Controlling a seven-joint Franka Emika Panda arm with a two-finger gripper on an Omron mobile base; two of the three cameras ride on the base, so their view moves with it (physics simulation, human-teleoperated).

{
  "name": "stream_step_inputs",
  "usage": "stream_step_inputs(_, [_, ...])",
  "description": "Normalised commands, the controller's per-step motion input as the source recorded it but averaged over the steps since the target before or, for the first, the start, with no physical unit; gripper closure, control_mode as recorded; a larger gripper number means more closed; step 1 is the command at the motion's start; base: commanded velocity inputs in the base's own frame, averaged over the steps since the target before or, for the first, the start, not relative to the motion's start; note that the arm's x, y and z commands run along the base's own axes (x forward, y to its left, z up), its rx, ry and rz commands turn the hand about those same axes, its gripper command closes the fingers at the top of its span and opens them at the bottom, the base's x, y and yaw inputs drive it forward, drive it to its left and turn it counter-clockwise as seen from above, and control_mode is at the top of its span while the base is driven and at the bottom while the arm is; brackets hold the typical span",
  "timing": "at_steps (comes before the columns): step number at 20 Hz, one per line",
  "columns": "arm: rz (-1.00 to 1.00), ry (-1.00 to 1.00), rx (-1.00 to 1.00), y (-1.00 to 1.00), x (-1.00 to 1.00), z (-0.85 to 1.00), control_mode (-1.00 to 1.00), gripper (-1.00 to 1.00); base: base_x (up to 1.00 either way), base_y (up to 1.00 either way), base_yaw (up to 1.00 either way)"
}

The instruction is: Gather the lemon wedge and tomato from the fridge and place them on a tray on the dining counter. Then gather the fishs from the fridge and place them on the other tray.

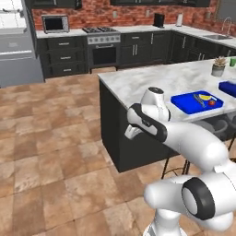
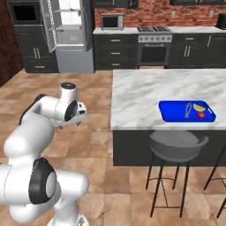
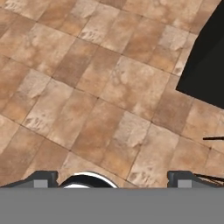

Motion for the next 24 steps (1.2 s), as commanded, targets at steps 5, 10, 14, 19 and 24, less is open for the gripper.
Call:
stream_step_inputs(5, [0.00,0.00,0.00,0.00,0.00,0.00,1.00,-1.00,0.55,0.81,0.00])
stream_step_inputs(10, [0.00,0.00,0.00,0.00,0.00,0.00,1.00,-1.00,0.84,0.82,0.00])
stream_step_inputs(14, [0.00,0.00,0.00,0.00,0.00,0.00,1.00,-1.00,0.83,0.71,0.00])
stream_step_inputs(19, [0.00,0.00,0.00,0.00,0.00,0.00,1.00,-1.00,0.82,0.71,0.00])
stream_step_inputs(24, [0.00,0.00,0.00,0.00,0.00,0.00,1.00,-1.00,0.83,0.74,0.00])
